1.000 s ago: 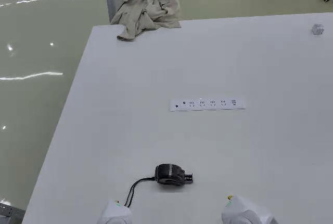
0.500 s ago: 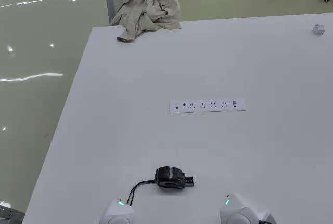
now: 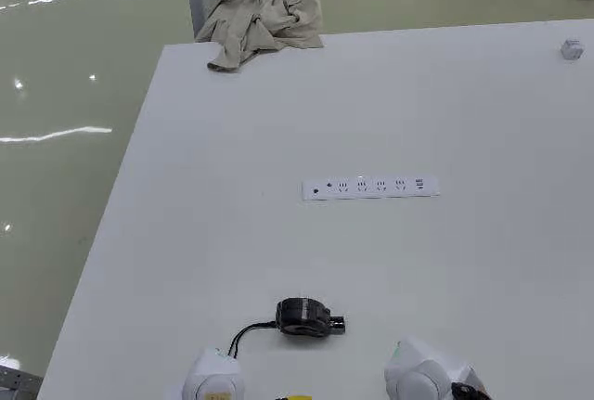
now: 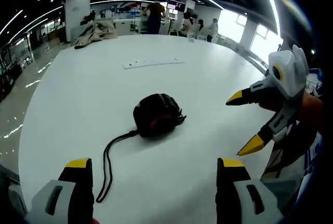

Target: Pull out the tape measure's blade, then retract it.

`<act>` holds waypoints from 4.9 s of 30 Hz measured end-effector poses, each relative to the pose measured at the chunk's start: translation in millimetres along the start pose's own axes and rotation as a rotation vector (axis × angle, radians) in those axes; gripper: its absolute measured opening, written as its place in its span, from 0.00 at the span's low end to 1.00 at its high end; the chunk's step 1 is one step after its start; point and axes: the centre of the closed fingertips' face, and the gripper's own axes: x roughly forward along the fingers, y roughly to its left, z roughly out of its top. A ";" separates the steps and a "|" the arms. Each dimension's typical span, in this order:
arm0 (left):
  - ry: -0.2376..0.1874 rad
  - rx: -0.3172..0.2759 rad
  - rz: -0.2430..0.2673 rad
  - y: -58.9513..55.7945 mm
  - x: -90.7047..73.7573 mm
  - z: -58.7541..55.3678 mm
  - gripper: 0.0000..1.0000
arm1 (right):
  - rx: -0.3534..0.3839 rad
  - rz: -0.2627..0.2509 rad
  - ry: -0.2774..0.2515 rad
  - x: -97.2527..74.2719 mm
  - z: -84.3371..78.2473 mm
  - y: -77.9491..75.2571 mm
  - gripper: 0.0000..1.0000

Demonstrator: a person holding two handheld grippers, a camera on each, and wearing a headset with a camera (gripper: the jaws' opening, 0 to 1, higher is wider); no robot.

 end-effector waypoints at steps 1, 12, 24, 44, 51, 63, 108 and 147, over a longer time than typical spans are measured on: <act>0.001 0.001 -0.002 -0.2 0.9 0.0 0.96 | -0.003 0.000 0.004 1.0 -0.6 -0.5 0.76; 0.014 0.037 -0.020 0.5 12.6 4.1 0.96 | -0.022 0.010 0.015 8.6 -0.4 -6.4 0.76; 0.017 0.063 -0.042 0.1 23.2 10.7 0.95 | -0.045 0.019 0.019 16.2 4.3 -11.9 0.75; 0.016 0.189 -0.118 1.3 40.0 21.6 0.90 | -0.161 0.048 0.015 31.7 11.7 -19.9 0.66; 0.024 0.298 -0.163 1.6 48.1 24.8 0.85 | -0.214 0.064 0.014 37.1 15.1 -23.8 0.61; 0.044 0.410 -0.218 5.0 59.5 29.6 0.82 | -0.263 0.078 0.022 48.5 16.6 -33.3 0.56; 0.112 0.947 -0.387 -10.7 94.0 40.5 0.63 | -0.442 0.177 -0.011 85.9 34.6 -48.3 0.41; 0.113 1.043 -0.486 -25.6 106.6 48.5 0.39 | -0.497 0.293 -0.005 105.7 37.8 -41.9 0.33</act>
